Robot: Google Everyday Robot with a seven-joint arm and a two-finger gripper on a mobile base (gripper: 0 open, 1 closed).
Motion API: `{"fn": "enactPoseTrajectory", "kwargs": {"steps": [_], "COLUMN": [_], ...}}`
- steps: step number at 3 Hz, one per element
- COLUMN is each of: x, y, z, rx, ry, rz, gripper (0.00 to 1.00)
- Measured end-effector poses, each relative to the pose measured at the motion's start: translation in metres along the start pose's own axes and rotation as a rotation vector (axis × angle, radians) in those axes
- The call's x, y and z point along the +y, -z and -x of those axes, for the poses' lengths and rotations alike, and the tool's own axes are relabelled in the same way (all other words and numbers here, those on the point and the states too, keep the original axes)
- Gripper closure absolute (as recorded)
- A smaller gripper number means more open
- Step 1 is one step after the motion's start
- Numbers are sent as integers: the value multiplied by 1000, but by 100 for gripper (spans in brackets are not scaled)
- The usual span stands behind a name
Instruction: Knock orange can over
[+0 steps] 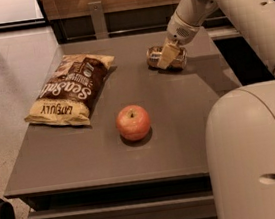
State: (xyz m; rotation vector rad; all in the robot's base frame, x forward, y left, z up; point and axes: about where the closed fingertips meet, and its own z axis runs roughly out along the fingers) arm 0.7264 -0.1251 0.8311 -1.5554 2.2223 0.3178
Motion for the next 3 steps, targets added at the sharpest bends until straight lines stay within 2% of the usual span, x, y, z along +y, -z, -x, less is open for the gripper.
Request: {"fn": "enactPoseTrajectory", "kwargs": {"steps": [1, 2, 3], "x": [0, 0, 0], "y": [1, -2, -2], "z": [0, 1, 1], "rx": [0, 0, 0], "ry": [0, 0, 0], "rz": [0, 2, 2], "gripper": [8, 0, 0]}}
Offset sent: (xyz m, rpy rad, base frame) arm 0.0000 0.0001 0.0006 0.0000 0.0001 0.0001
